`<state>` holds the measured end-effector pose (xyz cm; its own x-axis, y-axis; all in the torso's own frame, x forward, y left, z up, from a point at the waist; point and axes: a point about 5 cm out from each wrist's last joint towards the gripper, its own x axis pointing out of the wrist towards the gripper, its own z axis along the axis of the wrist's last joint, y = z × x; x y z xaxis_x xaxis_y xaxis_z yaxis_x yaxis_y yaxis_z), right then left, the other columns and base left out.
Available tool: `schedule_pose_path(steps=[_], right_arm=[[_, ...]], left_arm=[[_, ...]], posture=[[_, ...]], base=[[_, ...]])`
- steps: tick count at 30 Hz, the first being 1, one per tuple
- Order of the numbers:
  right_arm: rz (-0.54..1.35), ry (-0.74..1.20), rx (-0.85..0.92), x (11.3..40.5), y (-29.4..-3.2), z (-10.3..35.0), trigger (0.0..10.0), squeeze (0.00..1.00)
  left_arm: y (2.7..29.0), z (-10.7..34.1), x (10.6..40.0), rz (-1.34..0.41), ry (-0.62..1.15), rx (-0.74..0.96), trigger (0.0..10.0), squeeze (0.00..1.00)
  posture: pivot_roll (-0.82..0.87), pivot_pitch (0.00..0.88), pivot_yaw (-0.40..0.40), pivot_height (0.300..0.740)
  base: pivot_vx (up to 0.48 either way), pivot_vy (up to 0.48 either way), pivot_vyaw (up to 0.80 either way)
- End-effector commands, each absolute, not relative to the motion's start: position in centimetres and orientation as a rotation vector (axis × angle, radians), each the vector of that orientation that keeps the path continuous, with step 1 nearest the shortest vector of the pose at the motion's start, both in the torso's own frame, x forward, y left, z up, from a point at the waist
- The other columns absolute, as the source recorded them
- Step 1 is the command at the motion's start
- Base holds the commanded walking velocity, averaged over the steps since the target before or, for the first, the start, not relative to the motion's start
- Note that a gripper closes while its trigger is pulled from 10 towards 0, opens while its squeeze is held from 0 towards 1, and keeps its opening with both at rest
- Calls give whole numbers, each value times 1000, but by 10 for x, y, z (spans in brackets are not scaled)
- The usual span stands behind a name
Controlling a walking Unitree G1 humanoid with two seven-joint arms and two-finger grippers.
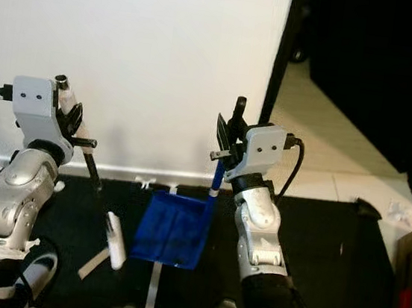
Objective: Sweep floor
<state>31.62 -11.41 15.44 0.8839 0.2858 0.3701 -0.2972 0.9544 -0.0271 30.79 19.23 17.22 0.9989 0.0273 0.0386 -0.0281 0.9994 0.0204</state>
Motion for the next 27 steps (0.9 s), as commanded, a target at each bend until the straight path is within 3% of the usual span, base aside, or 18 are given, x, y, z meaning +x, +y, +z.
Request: schedule_pose_path(steps=[1,27], right_arm=[[303,-424,46,316,-112,162,10000,0],[298,-423,47,315,-112,160,10000,0]], left_arm=[[193,178,308,33,-71,37,10000,0],[193,173,312,64,-36,49,10000,0]], posture=[[63,55,84,740],[60,60,86,740]], base=[[0,0,0],[0,0,0]])
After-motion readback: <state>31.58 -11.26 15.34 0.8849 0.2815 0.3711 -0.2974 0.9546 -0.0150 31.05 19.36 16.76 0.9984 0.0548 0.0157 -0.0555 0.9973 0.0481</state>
